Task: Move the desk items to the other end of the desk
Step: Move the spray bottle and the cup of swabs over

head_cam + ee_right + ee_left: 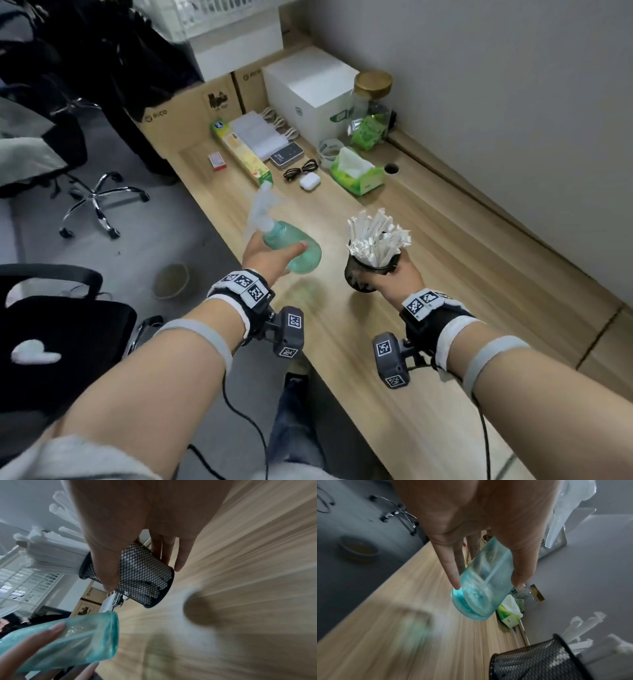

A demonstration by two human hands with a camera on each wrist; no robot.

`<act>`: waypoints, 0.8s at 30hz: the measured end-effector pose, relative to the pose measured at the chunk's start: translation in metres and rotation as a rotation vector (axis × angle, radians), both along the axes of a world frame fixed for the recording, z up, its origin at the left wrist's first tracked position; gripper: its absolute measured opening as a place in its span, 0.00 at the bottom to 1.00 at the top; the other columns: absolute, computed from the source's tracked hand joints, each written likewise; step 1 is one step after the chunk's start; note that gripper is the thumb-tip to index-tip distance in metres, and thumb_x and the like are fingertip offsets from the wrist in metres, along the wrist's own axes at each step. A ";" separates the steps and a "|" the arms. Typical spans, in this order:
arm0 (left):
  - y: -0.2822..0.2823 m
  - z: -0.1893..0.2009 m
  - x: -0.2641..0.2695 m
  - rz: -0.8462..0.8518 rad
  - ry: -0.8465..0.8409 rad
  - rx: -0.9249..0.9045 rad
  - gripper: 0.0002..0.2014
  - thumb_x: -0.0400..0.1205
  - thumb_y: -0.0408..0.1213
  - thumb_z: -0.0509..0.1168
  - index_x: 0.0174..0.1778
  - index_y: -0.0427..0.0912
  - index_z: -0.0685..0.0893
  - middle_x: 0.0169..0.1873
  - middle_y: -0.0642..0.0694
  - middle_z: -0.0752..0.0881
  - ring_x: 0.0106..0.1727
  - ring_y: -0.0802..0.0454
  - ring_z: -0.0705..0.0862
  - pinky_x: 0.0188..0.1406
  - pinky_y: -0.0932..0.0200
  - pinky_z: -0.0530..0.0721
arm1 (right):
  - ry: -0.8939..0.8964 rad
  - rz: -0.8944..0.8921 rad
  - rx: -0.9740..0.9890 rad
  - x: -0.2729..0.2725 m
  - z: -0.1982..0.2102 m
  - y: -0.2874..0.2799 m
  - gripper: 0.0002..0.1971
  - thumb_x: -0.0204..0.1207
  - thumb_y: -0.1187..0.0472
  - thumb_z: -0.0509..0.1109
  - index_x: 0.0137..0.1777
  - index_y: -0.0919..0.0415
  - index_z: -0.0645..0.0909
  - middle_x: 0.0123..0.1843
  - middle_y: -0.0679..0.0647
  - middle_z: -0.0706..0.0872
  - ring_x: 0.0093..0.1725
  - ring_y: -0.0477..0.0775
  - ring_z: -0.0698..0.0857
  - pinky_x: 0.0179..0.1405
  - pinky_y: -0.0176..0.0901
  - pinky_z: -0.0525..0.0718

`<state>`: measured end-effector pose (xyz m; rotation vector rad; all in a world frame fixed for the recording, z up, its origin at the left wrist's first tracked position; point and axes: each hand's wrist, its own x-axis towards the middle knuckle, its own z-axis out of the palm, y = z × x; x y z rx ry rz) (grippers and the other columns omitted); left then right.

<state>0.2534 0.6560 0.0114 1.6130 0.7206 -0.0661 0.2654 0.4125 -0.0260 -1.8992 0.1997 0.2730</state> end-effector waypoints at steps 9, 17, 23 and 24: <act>0.076 -0.046 0.139 -0.148 0.096 0.223 0.42 0.71 0.47 0.80 0.78 0.40 0.70 0.74 0.45 0.76 0.75 0.45 0.75 0.70 0.67 0.66 | 0.077 -0.138 -0.145 0.120 -0.026 0.080 0.43 0.57 0.47 0.87 0.73 0.49 0.75 0.62 0.42 0.86 0.57 0.45 0.84 0.56 0.37 0.77; 0.099 -0.079 0.194 -0.209 -0.015 0.289 0.33 0.71 0.43 0.80 0.71 0.45 0.77 0.66 0.46 0.82 0.68 0.48 0.80 0.70 0.60 0.73 | 0.118 -0.151 -0.214 0.194 -0.050 0.120 0.40 0.56 0.45 0.86 0.71 0.50 0.79 0.63 0.44 0.88 0.59 0.46 0.85 0.55 0.35 0.76; 0.103 -0.094 0.210 -0.231 -0.044 0.274 0.35 0.67 0.46 0.81 0.68 0.50 0.74 0.64 0.48 0.82 0.65 0.49 0.81 0.69 0.49 0.80 | 0.047 -0.209 -0.171 0.218 -0.055 0.139 0.39 0.59 0.51 0.87 0.70 0.54 0.77 0.64 0.48 0.87 0.55 0.43 0.83 0.58 0.33 0.76; 0.103 -0.096 0.211 -0.235 -0.047 0.276 0.35 0.67 0.46 0.81 0.68 0.51 0.73 0.64 0.49 0.82 0.64 0.49 0.82 0.69 0.48 0.81 | 0.041 -0.217 -0.172 0.221 -0.055 0.140 0.39 0.60 0.51 0.87 0.71 0.55 0.76 0.64 0.48 0.87 0.57 0.43 0.83 0.58 0.32 0.75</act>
